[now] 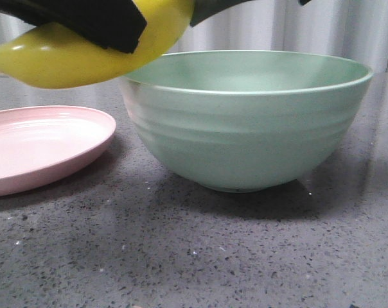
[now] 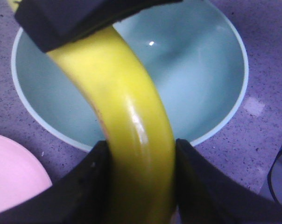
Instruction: Transfer banana from pink plate to green bowl
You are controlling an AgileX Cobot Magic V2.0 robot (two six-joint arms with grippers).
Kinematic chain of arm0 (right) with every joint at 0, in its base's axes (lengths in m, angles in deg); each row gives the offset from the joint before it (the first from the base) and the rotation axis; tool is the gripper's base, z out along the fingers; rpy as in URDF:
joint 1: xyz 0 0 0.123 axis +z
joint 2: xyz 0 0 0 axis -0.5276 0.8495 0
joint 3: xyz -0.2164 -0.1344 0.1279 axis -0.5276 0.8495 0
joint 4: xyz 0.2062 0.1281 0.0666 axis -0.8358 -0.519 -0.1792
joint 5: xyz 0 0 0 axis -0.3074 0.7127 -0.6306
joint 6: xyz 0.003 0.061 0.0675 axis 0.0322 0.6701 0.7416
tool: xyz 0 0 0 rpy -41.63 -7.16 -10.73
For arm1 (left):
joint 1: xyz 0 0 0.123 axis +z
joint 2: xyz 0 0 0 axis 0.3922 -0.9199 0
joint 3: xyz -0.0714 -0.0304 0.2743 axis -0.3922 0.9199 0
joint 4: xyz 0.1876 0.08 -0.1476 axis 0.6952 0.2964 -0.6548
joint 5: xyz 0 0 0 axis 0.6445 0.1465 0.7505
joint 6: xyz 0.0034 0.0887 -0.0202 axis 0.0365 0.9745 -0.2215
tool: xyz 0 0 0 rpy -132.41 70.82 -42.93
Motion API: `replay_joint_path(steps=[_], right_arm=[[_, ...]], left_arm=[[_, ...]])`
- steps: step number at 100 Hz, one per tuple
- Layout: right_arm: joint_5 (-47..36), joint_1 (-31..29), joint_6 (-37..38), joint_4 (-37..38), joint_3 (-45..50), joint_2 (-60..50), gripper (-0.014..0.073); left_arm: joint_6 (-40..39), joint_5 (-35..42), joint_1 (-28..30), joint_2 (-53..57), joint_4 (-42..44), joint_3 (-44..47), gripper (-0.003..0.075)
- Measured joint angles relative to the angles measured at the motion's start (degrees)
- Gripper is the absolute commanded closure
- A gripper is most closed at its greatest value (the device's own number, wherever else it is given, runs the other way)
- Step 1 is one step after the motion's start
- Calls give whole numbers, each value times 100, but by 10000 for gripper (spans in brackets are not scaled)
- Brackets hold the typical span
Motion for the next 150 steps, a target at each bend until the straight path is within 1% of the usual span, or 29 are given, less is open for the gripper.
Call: replay_joint_path(steps=[20,25,32,33,34,40,45,51,62,69,85,92,97,104,109,118,128,150], right_arm=[[-23,76,0,-9,0,139,243],[-23,76,0,-9,0,139,265],[-23,76,0,-9,0,139,346],[-23,76,0,-11,0,139,380],[-23,76,0,-24,0,139,380],[-63,76,31,-87,0,139,494],[-96,76,84,-129,0,139,578],[-121,76,106,-152,-4,139,664],[-121,76,106,-188,-4,139,665],[-121,76,106,-192,-13,139,665],[-163,-31,-34,-192,-27,-81,665],[-163,-241,-84,-169,-32,-283,665],[-135,-496,-98,-116,-32,-443,665],[-89,-833,-109,87,-32,-668,665],[-52,-1040,-109,379,-41,-824,665],[65,-1274,-120,860,-68,-966,665],[256,-1317,-132,1222,-67,-981,665],[381,-1189,-142,1456,-67,-475,665]], left_arm=[[0,0,0,0,0,0,600],[0,0,0,0,0,0,600],[0,0,0,0,0,0,599],[0,0,0,0,0,0,599],[0,0,0,0,0,0,599],[0,14,0,0,0,0,594],[0,13,0,0,0,0,575],[0,13,0,0,0,0,529],[0,13,0,0,0,0,437],[0,-10,0,0,0,-26,414],[0,-40,0,0,10,-286,414],[0,-3,0,0,10,-466,414],[0,24,0,0,10,-582,414],[3,51,0,0,10,-713,414],[3,51,0,0,10,-775,414],[3,51,0,0,10,-871,415],[3,118,0,0,10,-912,415],[3,130,0,0,10,-912,415]])
